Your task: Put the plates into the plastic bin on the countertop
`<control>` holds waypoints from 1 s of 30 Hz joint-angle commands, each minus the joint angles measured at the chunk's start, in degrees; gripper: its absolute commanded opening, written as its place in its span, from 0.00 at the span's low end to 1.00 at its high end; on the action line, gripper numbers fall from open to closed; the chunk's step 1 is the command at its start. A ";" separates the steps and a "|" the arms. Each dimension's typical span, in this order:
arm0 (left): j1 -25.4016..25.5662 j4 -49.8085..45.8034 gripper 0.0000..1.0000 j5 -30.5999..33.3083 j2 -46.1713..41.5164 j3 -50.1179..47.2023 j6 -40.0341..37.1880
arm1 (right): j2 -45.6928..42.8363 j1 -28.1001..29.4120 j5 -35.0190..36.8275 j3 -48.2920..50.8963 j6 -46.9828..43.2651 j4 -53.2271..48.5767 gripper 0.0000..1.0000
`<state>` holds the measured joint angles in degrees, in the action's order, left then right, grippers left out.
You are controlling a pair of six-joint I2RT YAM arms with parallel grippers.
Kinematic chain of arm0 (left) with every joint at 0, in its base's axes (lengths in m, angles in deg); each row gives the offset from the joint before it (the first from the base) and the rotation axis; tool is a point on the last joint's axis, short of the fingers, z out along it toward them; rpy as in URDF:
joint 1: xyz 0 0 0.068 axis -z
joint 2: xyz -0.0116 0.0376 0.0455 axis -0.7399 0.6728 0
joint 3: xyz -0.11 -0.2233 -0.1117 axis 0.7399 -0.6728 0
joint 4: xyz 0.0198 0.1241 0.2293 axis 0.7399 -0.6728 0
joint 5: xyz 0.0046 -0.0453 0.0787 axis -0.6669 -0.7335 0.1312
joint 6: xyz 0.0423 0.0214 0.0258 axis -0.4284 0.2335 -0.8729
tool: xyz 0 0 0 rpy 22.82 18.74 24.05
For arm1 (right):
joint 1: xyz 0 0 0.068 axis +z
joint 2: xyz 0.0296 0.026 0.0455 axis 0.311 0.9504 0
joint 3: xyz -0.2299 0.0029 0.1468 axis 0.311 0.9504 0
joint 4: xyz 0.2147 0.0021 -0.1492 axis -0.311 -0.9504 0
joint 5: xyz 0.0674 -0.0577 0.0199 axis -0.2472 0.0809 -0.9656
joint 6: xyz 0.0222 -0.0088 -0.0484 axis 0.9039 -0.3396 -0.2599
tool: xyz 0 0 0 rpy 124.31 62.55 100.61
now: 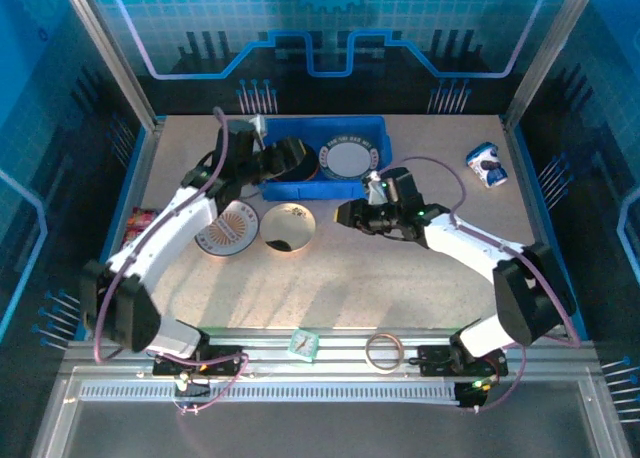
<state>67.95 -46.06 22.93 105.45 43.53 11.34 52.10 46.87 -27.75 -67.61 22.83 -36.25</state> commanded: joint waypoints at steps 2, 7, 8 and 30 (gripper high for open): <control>1.92 -4.18 0.77 -0.56 -9.27 -8.32 0.20 | 2.85 2.73 2.49 0.45 2.31 5.51 0.39; 2.32 -4.89 0.77 -1.55 -18.06 -16.58 4.55 | 6.00 4.42 2.88 -0.04 4.19 6.87 0.39; 2.50 -4.89 0.77 -1.53 -19.29 -17.75 4.95 | 6.41 4.55 2.79 0.04 4.60 7.25 0.39; 7.71 4.74 0.78 0.68 -24.49 -34.63 11.56 | 18.57 6.93 0.28 3.68 13.64 21.22 0.43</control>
<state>74.94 -43.87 22.54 82.07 9.85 21.18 69.23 53.06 -26.44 -64.20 34.65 -18.89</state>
